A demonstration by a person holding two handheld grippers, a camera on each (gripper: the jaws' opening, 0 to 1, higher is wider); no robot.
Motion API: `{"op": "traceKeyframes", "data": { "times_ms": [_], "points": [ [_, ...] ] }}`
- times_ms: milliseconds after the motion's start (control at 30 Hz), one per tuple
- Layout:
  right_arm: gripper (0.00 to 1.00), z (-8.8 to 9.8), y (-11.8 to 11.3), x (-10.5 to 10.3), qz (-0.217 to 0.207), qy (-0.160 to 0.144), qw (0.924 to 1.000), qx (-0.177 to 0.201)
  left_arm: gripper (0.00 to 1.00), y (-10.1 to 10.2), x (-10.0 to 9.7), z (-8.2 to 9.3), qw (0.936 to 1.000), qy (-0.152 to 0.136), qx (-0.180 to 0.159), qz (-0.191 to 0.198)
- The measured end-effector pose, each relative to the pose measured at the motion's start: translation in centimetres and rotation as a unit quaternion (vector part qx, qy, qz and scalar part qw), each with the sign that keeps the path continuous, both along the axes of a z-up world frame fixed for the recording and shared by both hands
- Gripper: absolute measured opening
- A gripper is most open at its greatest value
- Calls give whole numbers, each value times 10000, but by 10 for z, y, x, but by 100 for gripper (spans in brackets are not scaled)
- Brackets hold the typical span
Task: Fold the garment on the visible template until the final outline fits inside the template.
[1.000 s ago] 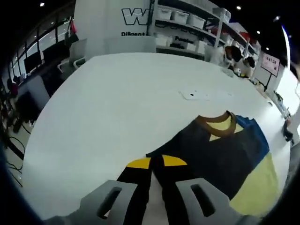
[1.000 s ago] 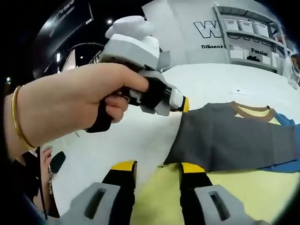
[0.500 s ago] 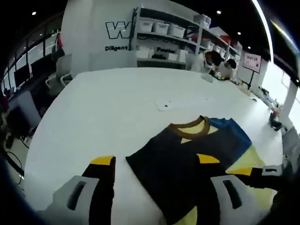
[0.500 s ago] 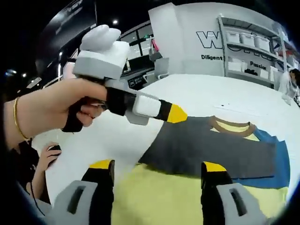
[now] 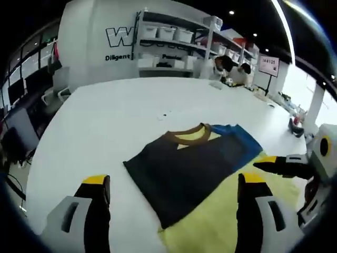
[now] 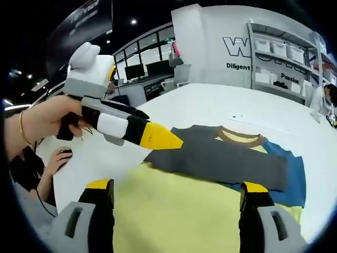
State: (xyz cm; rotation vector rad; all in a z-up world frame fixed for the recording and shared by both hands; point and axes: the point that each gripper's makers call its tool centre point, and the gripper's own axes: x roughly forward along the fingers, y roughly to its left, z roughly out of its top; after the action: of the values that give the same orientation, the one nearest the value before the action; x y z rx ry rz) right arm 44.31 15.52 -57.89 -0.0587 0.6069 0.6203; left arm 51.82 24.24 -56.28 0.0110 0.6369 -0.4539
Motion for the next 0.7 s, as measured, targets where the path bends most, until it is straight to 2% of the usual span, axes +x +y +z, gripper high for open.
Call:
{"op": "traceKeyframes", "data": {
  "times_ms": [100, 333, 433, 500, 600, 633, 700],
  "points": [
    [99, 2, -12, -6, -22, 6, 10000, -20, 99, 1, -10, 2, 9999, -27, 151, -25],
    [99, 1, -35, -22, -83, 145, 9998, -70, 99, -2, -36, 12, 10000, -28, -54, -76],
    [99, 2, -43, -29, -65, 148, 9998, -64, 96, -6, -51, 13, 9997, 108, -215, -77],
    [99, 1, -49, -34, -74, 202, 9998, -39, 96, -8, -59, 15, 9995, 94, -262, -123],
    [99, -1, -61, -42, -96, 323, 9994, -24, 95, -10, -77, 10, 9992, 220, -264, -196],
    [99, -2, -66, -46, -45, 337, 9994, -56, 95, -8, -86, 4, 9989, 379, -136, -247],
    [99, -2, -75, -52, -45, 334, 9994, -97, 95, -9, -96, 1, 9989, 337, -68, -303]
  ]
}}
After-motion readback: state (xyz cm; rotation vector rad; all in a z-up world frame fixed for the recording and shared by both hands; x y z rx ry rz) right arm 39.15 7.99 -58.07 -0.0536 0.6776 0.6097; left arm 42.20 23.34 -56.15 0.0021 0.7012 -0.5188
